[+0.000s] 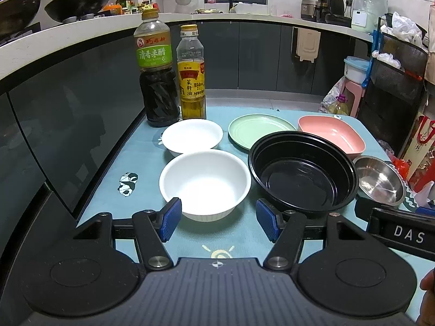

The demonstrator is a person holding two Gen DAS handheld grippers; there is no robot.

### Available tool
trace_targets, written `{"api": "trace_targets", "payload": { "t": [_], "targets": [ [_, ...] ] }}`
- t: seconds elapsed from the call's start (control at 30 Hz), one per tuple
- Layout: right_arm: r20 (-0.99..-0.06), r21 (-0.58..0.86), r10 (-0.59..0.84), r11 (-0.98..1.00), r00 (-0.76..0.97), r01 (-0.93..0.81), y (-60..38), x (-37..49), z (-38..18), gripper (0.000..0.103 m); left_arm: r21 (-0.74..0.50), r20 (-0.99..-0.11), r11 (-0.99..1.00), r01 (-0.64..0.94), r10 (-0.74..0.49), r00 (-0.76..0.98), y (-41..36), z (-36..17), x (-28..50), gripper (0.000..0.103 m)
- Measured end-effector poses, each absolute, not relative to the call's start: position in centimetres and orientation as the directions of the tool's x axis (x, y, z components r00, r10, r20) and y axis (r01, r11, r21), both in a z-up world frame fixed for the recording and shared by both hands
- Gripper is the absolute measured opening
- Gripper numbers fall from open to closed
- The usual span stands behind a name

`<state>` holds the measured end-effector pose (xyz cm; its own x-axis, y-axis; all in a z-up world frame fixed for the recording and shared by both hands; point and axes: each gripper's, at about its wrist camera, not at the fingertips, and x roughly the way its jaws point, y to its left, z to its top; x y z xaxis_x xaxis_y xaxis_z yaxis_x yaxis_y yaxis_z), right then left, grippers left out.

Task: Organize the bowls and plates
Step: 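Move both grippers toward the rim of the black bowl, then close both grippers on the black bowl rim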

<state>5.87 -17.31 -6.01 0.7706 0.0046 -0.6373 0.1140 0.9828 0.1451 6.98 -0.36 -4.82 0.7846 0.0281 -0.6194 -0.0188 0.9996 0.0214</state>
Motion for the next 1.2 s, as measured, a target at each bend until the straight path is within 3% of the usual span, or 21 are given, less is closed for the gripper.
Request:
{"api": "trace_targets", "payload": {
  "t": [1.2],
  "targets": [
    [-0.687,0.168,0.02,0.977,0.726,0.132,-19.0,10.8,-7.1,0.056,0.025,-0.689,1.0,0.011,0.009,0.725,-2.0,-5.8,13.0,0.058]
  ]
}}
